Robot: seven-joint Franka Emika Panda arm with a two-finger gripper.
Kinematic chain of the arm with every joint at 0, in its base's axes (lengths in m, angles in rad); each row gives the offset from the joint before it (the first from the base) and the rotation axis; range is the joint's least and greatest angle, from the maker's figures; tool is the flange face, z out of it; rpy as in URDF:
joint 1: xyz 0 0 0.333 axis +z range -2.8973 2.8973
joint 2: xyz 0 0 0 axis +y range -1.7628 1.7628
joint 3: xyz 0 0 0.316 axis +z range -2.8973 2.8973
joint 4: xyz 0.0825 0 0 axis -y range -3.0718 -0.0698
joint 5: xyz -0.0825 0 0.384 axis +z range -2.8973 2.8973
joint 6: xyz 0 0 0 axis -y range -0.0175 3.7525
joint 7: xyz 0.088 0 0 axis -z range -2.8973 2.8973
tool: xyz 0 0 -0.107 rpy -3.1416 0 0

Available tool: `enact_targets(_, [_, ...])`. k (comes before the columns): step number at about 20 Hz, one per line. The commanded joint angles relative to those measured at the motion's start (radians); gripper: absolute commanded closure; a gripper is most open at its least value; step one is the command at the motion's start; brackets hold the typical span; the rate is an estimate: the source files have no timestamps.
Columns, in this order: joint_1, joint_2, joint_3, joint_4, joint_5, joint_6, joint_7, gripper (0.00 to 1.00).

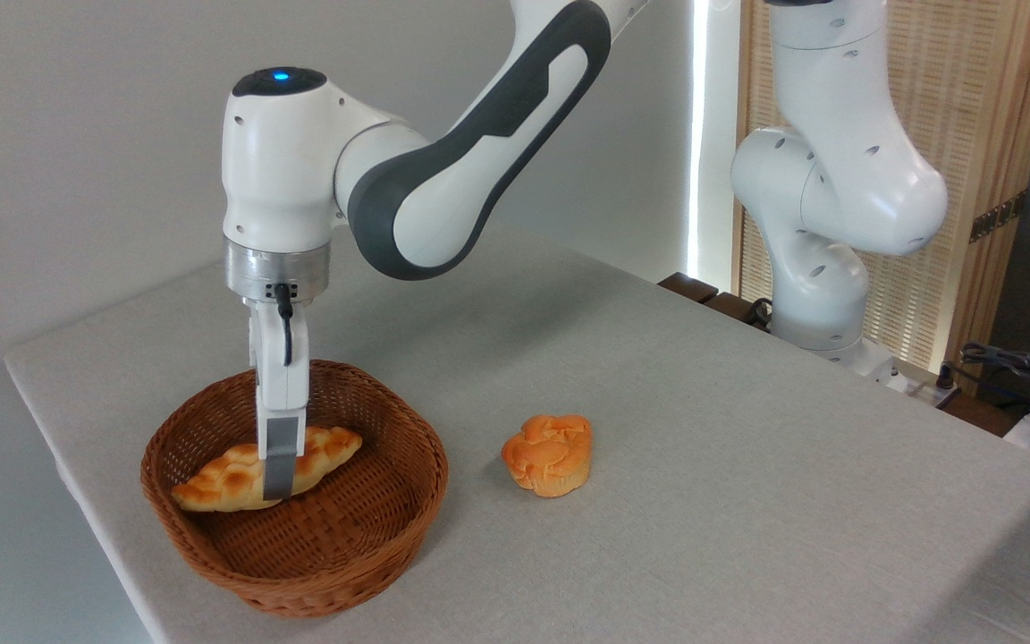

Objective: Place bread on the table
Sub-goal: 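Close the gripper on the braided bread roll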

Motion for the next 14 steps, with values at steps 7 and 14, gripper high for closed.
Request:
enact_targets(7, [0.0,-0.001,0.003,-0.023,0.017,0.025,0.011,0.56])
enact_targets(14, [-0.002,-0.004,-0.005,-0.021,0.015,0.024,0.01,0.85])
